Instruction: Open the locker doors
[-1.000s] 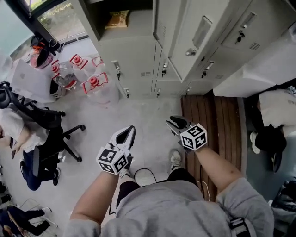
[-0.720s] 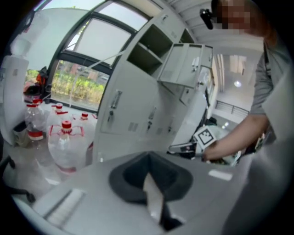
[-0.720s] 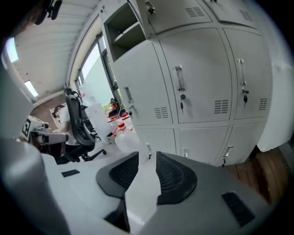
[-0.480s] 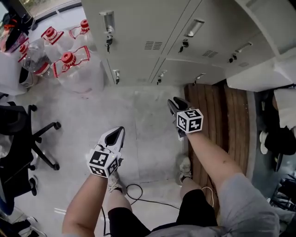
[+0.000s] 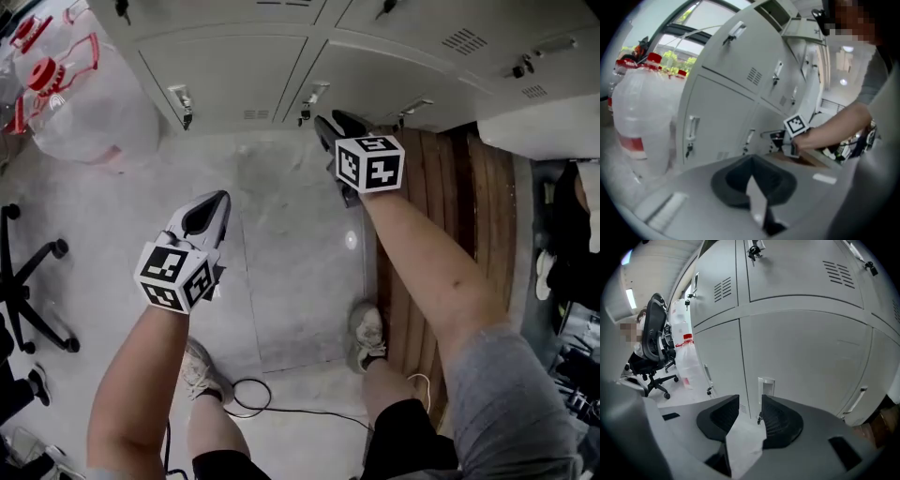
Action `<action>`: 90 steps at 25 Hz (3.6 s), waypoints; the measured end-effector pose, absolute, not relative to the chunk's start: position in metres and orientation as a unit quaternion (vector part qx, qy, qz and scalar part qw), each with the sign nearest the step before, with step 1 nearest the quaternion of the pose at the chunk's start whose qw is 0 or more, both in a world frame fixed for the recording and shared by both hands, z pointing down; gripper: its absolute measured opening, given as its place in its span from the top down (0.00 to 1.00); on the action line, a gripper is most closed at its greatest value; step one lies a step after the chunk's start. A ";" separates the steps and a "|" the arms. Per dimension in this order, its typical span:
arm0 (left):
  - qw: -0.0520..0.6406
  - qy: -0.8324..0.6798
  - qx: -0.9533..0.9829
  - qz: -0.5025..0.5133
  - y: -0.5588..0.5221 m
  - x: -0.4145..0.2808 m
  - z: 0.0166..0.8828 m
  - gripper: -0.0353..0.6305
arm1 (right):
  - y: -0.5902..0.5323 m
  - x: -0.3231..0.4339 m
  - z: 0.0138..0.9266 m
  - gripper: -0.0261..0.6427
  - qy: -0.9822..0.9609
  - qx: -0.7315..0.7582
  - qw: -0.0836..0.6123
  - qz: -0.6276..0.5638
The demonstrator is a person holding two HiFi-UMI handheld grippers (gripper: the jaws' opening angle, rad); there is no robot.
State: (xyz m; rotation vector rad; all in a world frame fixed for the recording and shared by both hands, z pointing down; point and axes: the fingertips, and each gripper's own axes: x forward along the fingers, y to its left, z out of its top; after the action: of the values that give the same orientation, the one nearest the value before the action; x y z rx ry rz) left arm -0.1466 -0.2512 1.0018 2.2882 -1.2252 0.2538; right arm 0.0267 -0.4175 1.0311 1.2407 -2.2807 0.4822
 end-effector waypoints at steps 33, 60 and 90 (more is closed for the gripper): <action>0.266 -0.434 0.857 0.082 -0.319 -0.130 1.036 0.94 | -0.459 -0.005 1.079 0.68 -0.824 0.471 0.251 0.189; 0.265 -0.429 0.861 0.072 -0.290 -0.101 1.017 0.94 | -0.376 0.049 1.073 0.68 -0.805 0.483 0.245 0.243; 0.293 -0.450 0.842 0.056 -0.290 -0.154 1.043 0.94 | -0.434 0.013 1.074 0.71 -0.766 0.543 0.240 0.246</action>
State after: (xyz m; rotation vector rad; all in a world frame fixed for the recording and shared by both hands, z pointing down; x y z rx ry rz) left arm -0.1542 -0.2904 1.0425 2.2421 -1.2001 0.1492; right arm 0.0133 -0.4344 1.0743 1.4853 -2.0960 0.6744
